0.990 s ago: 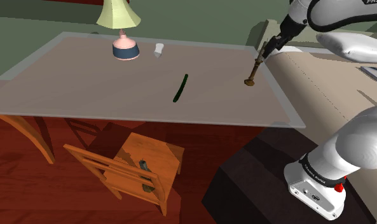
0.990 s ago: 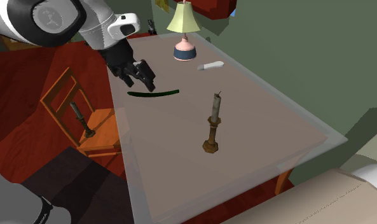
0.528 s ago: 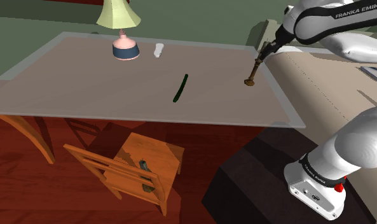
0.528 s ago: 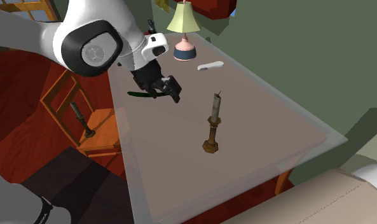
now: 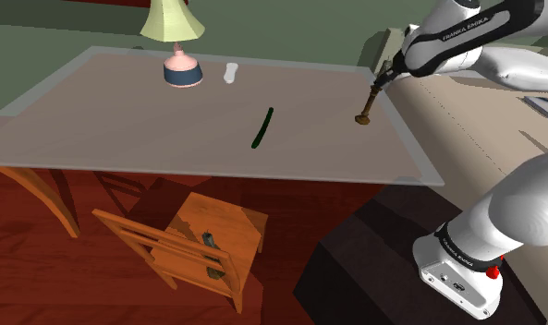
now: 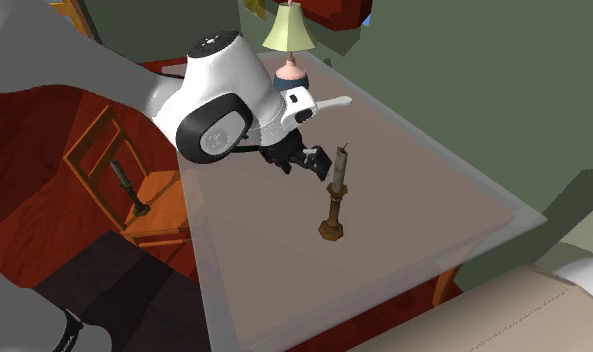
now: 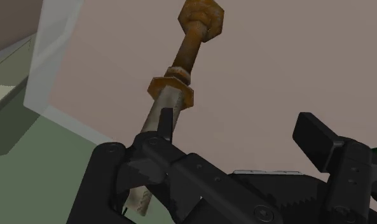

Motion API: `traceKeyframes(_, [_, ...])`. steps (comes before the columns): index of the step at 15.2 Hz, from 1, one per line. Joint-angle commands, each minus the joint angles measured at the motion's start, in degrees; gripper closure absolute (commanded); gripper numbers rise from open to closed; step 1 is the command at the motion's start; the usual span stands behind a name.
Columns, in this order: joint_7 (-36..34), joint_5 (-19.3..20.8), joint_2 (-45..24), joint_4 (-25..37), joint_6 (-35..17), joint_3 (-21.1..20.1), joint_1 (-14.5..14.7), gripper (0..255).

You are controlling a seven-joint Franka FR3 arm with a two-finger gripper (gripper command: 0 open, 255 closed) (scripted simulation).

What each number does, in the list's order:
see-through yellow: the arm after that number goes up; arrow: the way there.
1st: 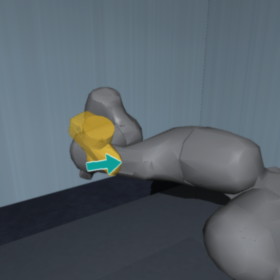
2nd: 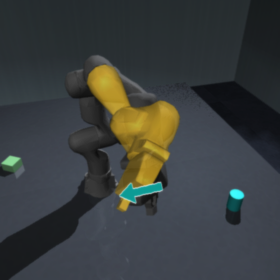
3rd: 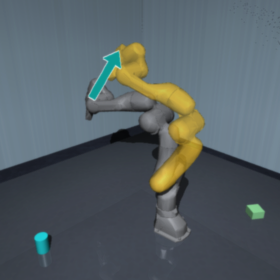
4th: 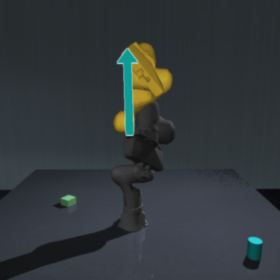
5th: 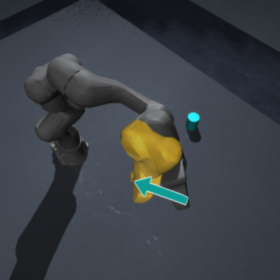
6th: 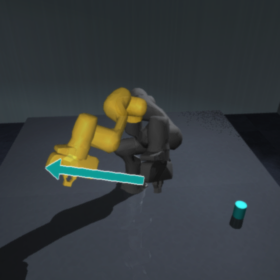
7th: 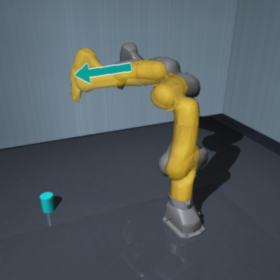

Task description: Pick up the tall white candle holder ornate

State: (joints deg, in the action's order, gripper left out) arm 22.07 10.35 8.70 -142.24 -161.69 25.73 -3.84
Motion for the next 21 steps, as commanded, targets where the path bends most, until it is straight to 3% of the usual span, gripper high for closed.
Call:
traceKeyframes(1, [5.9, -5.6, -4.1, 1.8, -3.5, 2.7, 1.6, 0])
traceKeyframes(4, [20.4, -22.0, -11.7, 6.1, -7.3, 4.5, 3.4, 0])
traceKeyframes(6, [31.4, -34.4, -16.8, 10.0, -8.5, 1.8, 0.8, 0])
traceKeyframes(8, [32.8, -36.0, -17.7, 10.3, -9.3, -0.6, -1.4, 0])
traceKeyframes(14, [41.8, -46.4, -21.9, 10.8, -13.0, -7.9, -7.1, 0])
traceKeyframes(16, [41.7, -46.3, -21.9, 10.8, -13.0, -8.1, -7.2, 0])
traceKeyframes(17, [41.7, -46.3, -21.8, 10.8, -13.0, -8.0, -7.2, 255])
traceKeyframes(21, [41.6, -46.2, -21.8, 10.7, -13.0, -8.0, -7.2, 255])
